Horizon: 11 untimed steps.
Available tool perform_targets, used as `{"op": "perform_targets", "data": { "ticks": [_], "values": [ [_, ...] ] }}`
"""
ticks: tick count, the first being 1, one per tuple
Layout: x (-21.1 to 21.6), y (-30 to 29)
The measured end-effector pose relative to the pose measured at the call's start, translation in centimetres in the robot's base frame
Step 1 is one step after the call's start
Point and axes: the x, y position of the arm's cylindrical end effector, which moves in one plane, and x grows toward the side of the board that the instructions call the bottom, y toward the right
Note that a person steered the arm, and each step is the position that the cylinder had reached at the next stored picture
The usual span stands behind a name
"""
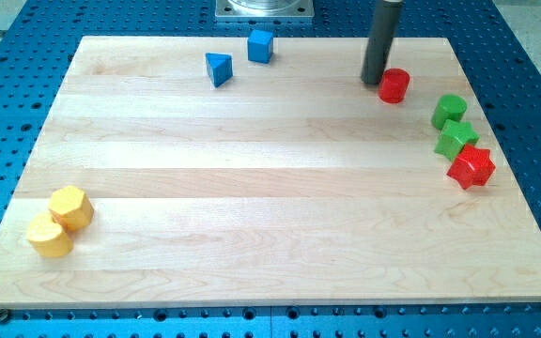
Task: Push the red circle above the green circle
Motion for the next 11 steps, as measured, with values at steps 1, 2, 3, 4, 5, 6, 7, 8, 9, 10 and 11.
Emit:
{"op": "perform_targets", "data": {
  "ticks": [1,2,3,4,5,6,7,8,9,10,11],
  "values": [
    [-0.4,-2.1],
    [1.9,-0.7],
    [2.9,-0.9],
    [2.9,-0.1],
    [3.8,-7.0],
    [5.2,-0.8],
    [5.2,0.4],
    [5.2,4.0],
    [4.2,4.5],
    [2.1,0.0],
    [3.2,-9.6]
  ]
}}
